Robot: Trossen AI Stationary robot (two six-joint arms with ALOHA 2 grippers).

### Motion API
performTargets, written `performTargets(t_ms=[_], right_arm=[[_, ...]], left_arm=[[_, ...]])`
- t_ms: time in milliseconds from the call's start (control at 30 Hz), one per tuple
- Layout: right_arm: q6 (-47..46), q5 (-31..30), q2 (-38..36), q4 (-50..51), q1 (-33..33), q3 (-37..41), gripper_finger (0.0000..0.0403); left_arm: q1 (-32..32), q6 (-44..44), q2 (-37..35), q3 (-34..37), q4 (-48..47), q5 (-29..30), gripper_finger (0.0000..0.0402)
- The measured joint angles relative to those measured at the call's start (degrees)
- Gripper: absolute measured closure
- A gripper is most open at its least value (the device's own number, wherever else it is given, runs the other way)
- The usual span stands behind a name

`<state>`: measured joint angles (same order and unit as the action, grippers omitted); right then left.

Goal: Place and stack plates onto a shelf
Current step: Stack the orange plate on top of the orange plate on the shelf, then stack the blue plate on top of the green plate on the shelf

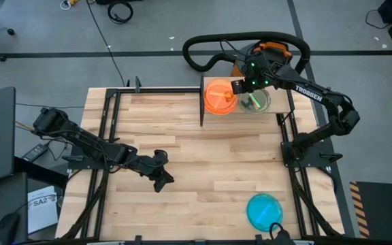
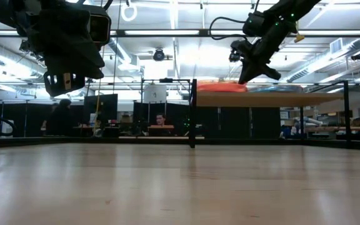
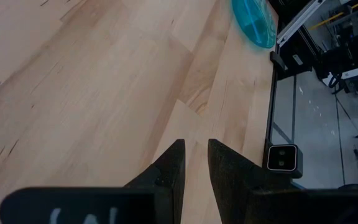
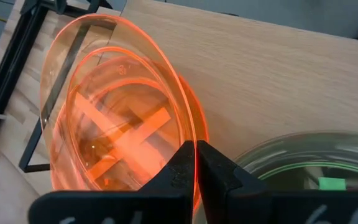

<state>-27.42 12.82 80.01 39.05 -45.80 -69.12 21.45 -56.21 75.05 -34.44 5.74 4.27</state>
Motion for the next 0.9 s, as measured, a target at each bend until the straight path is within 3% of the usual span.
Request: performTargets(t_ms=[300, 900], right_arm=[[0.0, 0.7, 0.0, 0.0, 0.0, 0.0, 0.0361], [0.6, 0.2, 0.0, -0.5, 0.0, 0.0, 0.0274]], left_arm=[[0.0, 0.0, 0.0, 0.0, 0.0, 0.0, 0.0326], [0.0, 0.0, 0.0, 0.0, 0.0, 0.0, 0.0326]])
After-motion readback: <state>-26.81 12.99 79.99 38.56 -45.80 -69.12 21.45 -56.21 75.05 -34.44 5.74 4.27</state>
